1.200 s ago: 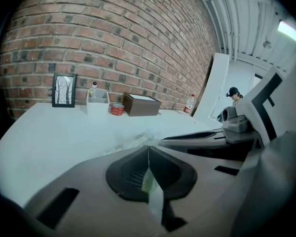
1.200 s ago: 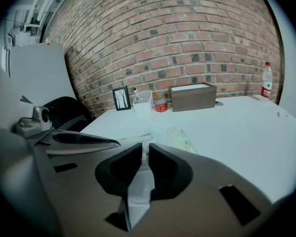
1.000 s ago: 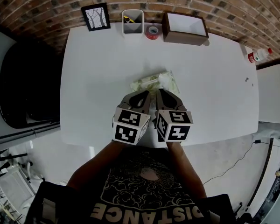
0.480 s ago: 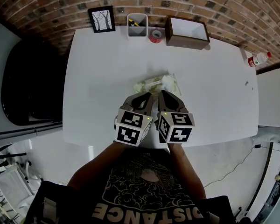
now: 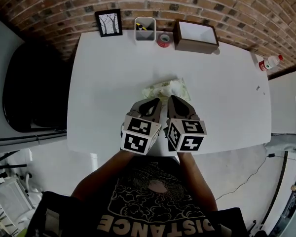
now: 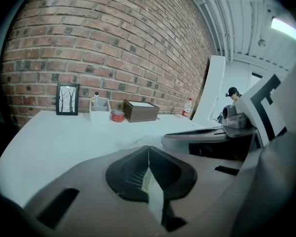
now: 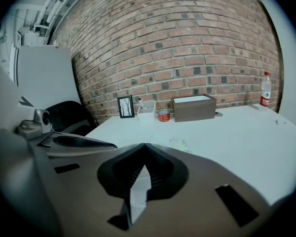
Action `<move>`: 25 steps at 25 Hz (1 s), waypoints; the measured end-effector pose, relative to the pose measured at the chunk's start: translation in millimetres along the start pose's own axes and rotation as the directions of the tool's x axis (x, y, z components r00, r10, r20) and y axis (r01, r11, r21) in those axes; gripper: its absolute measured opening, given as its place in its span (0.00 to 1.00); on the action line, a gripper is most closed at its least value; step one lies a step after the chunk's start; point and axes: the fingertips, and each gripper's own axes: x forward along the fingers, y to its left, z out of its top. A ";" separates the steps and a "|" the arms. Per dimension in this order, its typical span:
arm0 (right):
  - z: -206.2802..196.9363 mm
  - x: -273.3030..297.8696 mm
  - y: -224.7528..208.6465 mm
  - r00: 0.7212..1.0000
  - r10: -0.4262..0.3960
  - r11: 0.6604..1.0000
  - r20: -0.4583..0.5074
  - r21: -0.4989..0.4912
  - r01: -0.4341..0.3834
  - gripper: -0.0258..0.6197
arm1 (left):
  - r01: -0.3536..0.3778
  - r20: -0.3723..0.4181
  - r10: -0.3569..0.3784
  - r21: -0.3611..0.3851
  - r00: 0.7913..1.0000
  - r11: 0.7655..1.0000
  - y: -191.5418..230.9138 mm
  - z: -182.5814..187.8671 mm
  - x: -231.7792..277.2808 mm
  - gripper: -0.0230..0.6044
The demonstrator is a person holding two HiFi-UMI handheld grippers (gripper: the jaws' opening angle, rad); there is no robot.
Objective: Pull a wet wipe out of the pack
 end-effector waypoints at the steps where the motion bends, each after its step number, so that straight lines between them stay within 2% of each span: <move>1: 1.2 -1.5 1.1 1.000 0.000 1.000 0.007 0.000 0.000 0.07 | 0.000 0.004 0.000 0.002 1.000 1.000 -0.3 1.0 -1.2 0.06; 25: 13.0 -50.3 30.5 0.994 -0.041 0.998 0.105 -0.034 0.045 0.07 | 0.001 0.090 -0.003 0.025 0.996 1.000 -12.6 8.3 -52.8 0.06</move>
